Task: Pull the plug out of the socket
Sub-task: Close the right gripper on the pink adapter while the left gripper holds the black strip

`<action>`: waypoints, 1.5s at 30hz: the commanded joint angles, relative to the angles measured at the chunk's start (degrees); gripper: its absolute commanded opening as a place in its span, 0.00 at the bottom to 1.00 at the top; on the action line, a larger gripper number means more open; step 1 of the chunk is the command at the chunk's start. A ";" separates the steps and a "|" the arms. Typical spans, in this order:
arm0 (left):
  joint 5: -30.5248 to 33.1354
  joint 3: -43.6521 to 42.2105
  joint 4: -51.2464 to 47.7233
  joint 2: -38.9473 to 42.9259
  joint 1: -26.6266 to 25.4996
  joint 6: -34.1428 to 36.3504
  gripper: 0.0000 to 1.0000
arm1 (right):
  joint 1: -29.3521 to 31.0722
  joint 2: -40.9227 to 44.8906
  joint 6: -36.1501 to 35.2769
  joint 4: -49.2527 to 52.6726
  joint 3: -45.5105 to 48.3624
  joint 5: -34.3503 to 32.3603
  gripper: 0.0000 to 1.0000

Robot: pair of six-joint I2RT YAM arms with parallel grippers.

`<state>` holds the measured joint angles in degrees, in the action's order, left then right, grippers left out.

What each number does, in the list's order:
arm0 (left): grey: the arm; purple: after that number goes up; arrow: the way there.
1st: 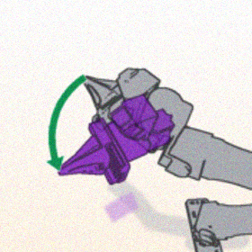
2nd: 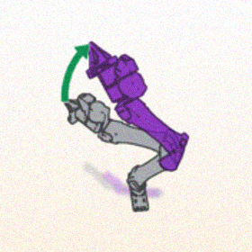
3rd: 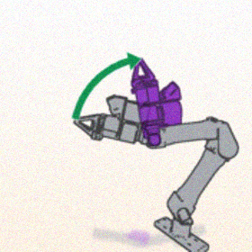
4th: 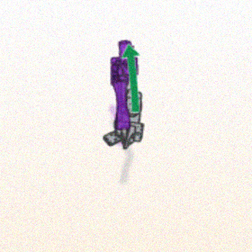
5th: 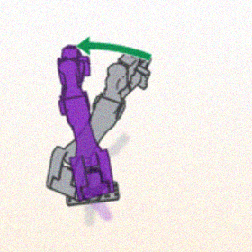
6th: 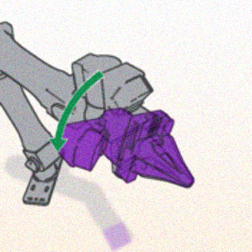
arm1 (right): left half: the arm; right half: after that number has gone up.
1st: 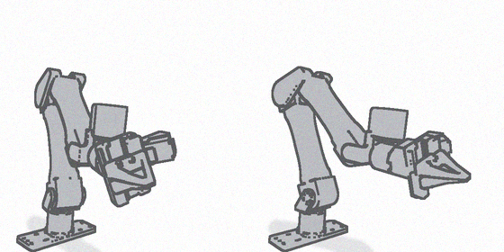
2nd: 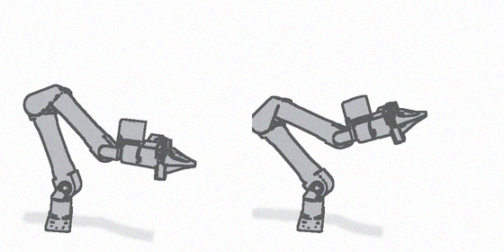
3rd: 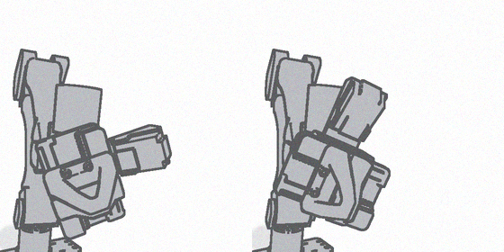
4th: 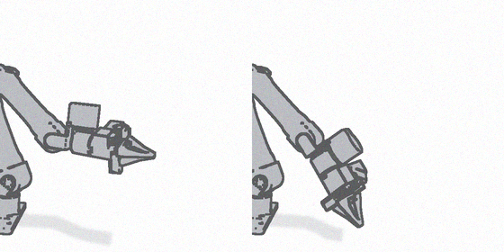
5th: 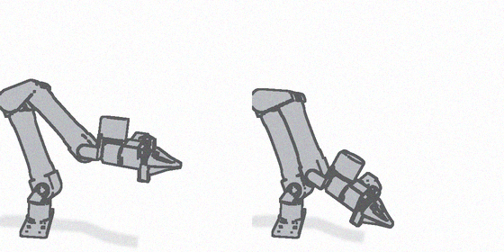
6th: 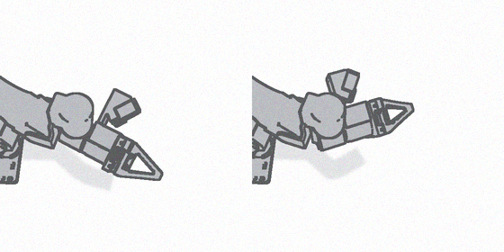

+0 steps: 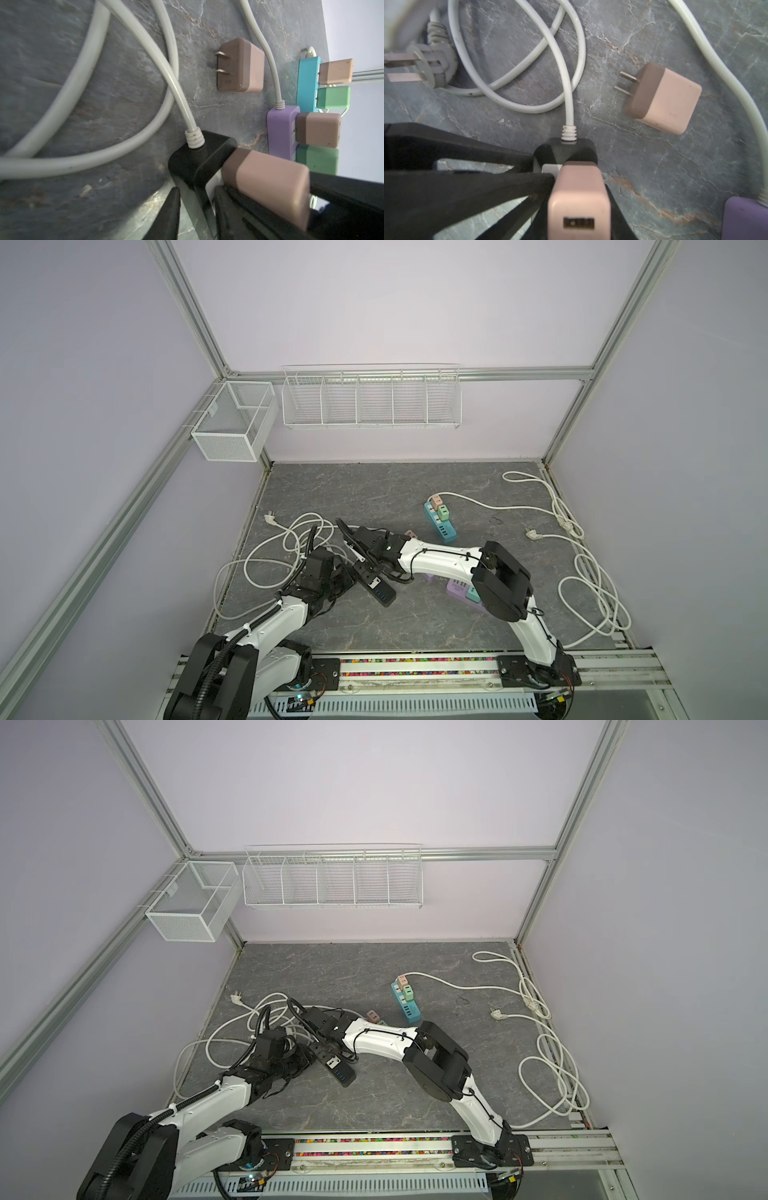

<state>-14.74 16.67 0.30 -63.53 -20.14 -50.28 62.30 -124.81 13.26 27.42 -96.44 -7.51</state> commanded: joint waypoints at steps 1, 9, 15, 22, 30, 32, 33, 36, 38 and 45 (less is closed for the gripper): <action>1.23 -1.68 -6.49 -0.03 0.07 0.87 0.29 | 1.14 0.83 -1.16 -2.06 -1.21 1.40 0.18; 2.11 -1.97 -7.50 1.26 0.01 0.63 0.29 | 0.77 1.92 -1.24 -2.13 -0.35 -0.34 0.16; 1.42 -1.99 -7.54 1.61 0.05 0.53 0.29 | 1.05 2.06 -2.20 -1.65 -0.59 -1.42 0.16; 1.79 -2.01 -8.22 2.45 0.10 0.42 0.29 | 2.06 1.74 -0.26 -3.77 -0.42 2.45 0.14; 2.27 -1.97 -7.85 2.56 -0.06 -0.48 0.29 | 0.65 2.65 -0.87 -4.26 0.40 1.16 0.13; 2.31 -1.99 -7.94 2.26 -0.07 -0.50 0.29 | 1.52 2.32 -0.89 -4.17 -0.03 1.44 0.13; 2.46 -2.07 -7.94 2.11 -0.02 -0.57 0.29 | 2.12 2.13 -1.11 -3.98 -0.49 1.37 0.12; 2.73 -2.08 -8.03 1.87 -0.05 -0.47 0.29 | 2.92 2.03 -1.60 -4.08 -0.73 0.52 0.12; 2.77 -2.15 -8.26 1.72 -0.06 -0.45 0.29 | 2.47 2.18 -1.82 -4.01 -0.70 0.07 0.12; 2.99 -2.25 -8.55 1.74 -0.04 -0.43 0.29 | -0.01 3.70 -0.69 -4.06 0.22 1.24 0.11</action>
<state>-13.47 16.47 -3.31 -60.75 -20.14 -50.50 62.92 -124.75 12.43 26.85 -96.36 -7.22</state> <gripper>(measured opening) 0.289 0.301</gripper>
